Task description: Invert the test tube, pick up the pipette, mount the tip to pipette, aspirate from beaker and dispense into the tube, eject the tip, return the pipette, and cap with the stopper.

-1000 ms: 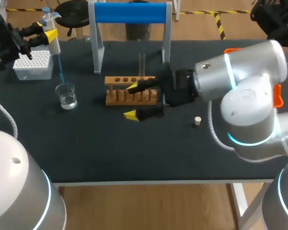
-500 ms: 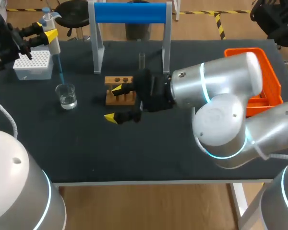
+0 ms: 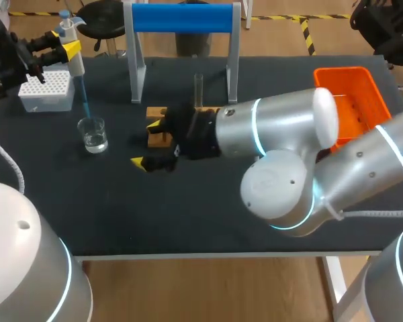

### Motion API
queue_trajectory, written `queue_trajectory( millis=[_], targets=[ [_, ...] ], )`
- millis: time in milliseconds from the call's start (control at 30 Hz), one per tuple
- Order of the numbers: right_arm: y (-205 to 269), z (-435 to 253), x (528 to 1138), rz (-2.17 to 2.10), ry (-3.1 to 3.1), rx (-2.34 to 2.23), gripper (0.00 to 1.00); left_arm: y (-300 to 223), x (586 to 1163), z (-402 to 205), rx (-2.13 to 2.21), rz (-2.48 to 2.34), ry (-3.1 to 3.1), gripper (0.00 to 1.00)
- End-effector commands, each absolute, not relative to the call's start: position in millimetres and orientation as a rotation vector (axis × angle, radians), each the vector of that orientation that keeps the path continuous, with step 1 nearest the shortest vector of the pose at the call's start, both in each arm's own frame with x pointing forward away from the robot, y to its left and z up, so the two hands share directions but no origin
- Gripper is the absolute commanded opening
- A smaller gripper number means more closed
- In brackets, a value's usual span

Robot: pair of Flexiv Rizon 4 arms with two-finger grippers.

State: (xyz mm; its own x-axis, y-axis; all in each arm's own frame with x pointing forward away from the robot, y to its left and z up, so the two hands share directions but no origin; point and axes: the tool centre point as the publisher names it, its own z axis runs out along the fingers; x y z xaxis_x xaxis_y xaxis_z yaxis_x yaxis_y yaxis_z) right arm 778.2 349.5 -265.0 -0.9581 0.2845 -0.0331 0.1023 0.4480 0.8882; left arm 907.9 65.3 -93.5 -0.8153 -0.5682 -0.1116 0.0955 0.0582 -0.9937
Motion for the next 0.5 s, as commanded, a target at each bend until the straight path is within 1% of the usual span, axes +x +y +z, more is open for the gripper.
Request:
queue_trajectory(
  millis=[33, 500],
  targets=[
    [364.7, -279.7, 782.2, 1.487, 2.443, 0.393, 1.0, 65.1, 907.8, -94.0, -0.469, -1.809, 1.858, 0.0],
    [362.9, -285.6, 788.4, 1.467, 2.42, 0.409, 1.0, 65.1, 907.8, -94.0, -0.469, -1.809, 1.858, 0.0]
  ],
)
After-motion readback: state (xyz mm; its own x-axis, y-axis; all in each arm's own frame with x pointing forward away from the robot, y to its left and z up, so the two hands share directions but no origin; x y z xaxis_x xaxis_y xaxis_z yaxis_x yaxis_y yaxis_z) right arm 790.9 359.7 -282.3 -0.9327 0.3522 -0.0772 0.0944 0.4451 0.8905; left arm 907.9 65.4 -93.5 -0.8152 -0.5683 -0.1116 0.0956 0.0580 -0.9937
